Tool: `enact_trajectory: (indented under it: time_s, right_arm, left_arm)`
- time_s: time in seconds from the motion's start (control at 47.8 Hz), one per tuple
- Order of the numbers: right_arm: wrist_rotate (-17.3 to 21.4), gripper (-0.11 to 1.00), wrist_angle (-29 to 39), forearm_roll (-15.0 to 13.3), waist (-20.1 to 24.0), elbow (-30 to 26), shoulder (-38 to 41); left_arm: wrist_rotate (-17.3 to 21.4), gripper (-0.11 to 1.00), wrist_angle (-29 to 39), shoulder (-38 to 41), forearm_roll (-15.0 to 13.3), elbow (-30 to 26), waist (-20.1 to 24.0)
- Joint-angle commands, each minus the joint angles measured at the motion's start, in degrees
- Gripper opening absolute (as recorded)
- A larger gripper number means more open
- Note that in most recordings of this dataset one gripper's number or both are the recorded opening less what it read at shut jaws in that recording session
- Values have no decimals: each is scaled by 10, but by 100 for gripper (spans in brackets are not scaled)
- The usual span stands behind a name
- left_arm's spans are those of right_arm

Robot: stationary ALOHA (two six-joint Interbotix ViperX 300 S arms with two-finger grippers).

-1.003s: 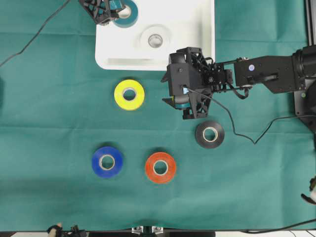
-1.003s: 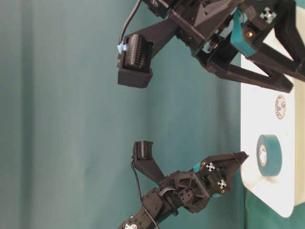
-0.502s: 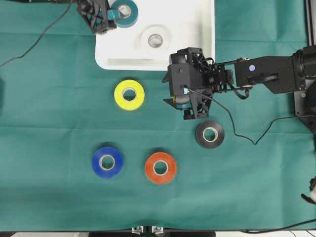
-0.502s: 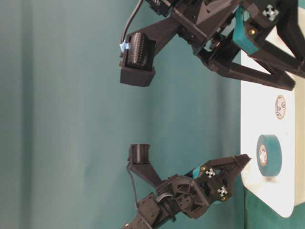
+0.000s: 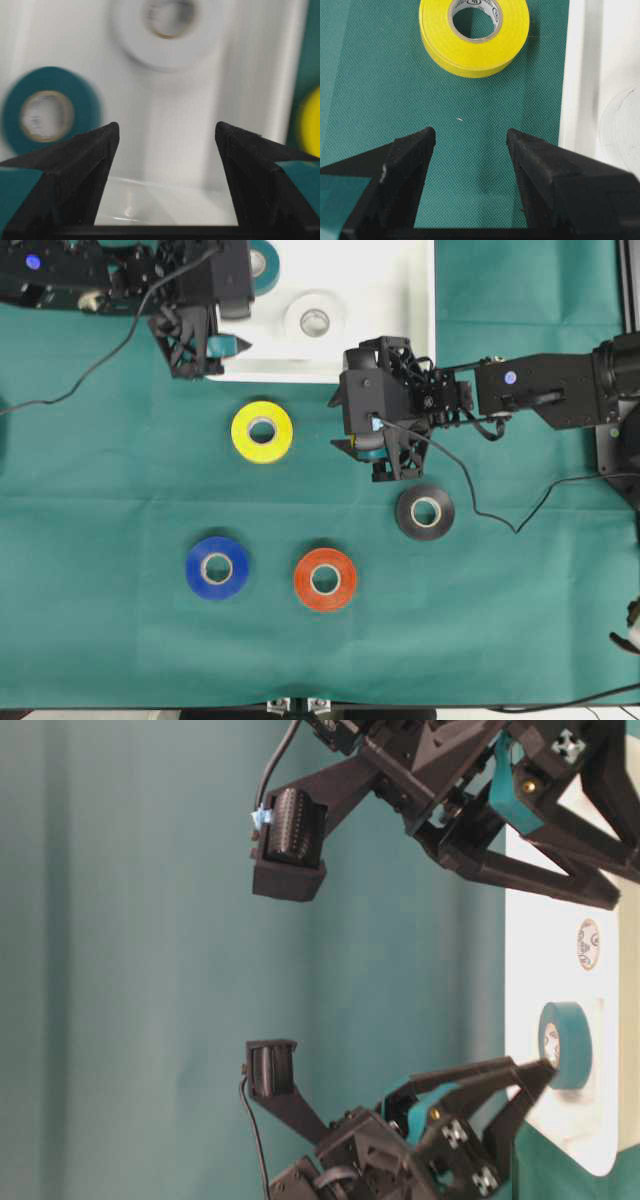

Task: Put the tape alternately from left to right into the white case.
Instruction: 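Release the teal roll in the tray and move left gripper back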

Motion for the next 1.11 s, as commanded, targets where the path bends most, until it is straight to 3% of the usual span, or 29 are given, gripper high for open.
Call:
enact_trajectory:
  time_s: [0.0, 0.523, 0.773, 1.087]
  right_arm:
    - [1, 67, -5, -2, 2, -4, -10]
    - [1, 67, -8, -1, 1, -4, -10]
    - [1, 67, -8, -1, 2, -4, -11]
    - [1, 67, -7, -1, 1, -4, -10]
  left_arm:
    - [-2, 92, -4, -23, -1, 11, -20]
    - [-44, 92, -4, -47, -2, 38, -118]
    - [-68, 92, -4, -47, -2, 47, -134]
    - [-71, 92, -5, -47, -2, 52, -135]
